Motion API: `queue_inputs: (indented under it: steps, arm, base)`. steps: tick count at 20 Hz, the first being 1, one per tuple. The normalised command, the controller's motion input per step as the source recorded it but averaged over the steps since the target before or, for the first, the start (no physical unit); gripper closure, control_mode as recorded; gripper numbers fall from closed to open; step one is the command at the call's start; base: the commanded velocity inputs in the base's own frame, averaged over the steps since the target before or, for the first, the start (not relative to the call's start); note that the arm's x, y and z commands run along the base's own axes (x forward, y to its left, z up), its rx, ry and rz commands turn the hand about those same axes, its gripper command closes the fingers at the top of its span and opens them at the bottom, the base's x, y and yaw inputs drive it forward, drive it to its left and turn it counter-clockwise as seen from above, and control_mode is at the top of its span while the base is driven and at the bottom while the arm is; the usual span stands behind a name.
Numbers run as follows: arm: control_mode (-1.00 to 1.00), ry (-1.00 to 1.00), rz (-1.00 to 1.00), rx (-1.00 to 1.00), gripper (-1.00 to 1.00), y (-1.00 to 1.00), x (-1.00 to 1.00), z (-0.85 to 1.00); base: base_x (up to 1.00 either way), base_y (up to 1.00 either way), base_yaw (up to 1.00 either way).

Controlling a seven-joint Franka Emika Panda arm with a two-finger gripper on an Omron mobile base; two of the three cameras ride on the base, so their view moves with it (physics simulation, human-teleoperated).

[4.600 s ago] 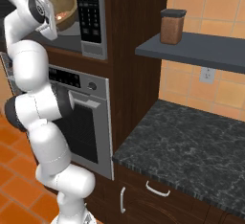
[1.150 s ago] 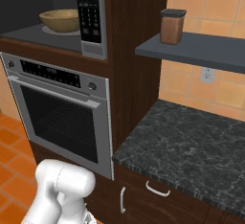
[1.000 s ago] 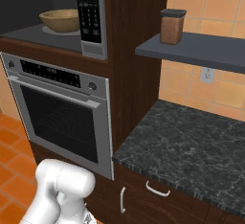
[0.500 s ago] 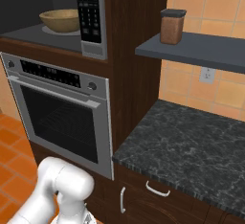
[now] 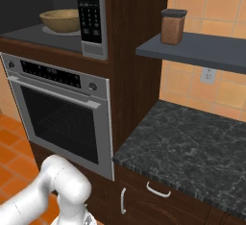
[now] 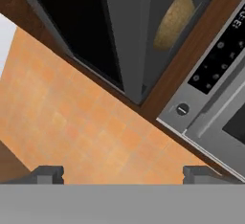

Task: Open the microwave, place the bowl with waffle inside the microwave, then close the microwave door and turn it on.

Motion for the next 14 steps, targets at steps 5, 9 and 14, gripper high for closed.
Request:
queue_inputs:
  steps: [5,9,14]
  arm:
    - [-1.0,0.0,-0.04,0.0,-1.0,0.37,0.22,-0.04]
    - [-1.0,-0.01,-0.14,0.0,-1.0,0.0,0.49,0.06]
    - [-1.0,0.0,-0.12,0.0,-1.0,0.03,0.81,0.04]
  base:
    - [0.0,0.0,0.0]
    - [0.0,0.0,0.0]
    - [0.0,0.0,0.0]
